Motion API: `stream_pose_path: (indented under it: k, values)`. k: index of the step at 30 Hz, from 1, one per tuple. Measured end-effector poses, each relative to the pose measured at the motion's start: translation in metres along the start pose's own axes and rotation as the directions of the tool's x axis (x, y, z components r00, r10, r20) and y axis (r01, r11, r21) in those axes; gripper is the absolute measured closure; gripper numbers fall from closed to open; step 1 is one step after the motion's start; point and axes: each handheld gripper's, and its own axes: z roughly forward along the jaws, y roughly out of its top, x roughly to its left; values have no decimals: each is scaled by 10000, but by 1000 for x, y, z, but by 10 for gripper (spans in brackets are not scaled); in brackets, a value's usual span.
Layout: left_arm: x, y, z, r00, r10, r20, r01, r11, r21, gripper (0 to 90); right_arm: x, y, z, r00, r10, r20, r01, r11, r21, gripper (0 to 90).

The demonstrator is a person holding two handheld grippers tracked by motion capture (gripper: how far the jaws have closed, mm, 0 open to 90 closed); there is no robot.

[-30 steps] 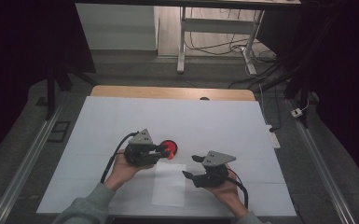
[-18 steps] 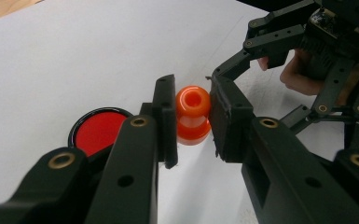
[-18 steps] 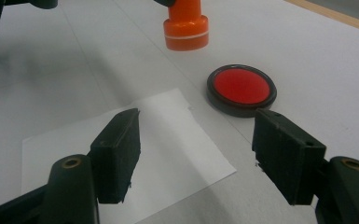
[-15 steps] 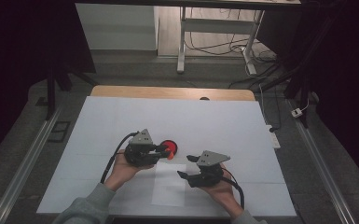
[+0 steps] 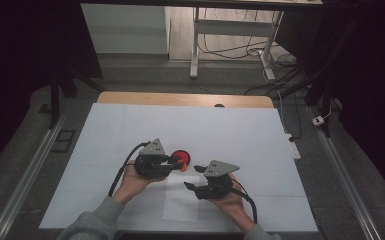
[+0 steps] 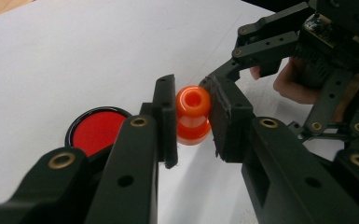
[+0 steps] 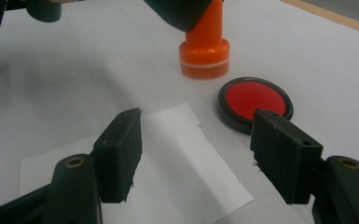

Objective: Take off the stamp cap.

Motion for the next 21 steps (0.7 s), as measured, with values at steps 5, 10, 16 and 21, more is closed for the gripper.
stream_pose_path:
  k: [5, 10, 16, 21]
  values:
    - [-1, 0, 0, 10000, 16, 16, -16, 10000, -1, 724, 1, 4, 8, 9999, 8, 133, -8, 10000, 6, 350]
    - [-1, 0, 0, 10000, 9, 19, -9, 10000, -24, 724, 2, 6, 12, 9998, -27, 188, 27, 10000, -10, 352]
    - [-2, 1, 1, 10000, 59, 62, -59, 10000, -1, 724, 2, 5, 16, 9997, 51, 233, -50, 10000, -41, 360]
    - [-2, 1, 0, 10000, 36, 45, -36, 10000, -23, 724, 4, 7, 19, 9996, -6, 278, 7, 10000, -43, 371]
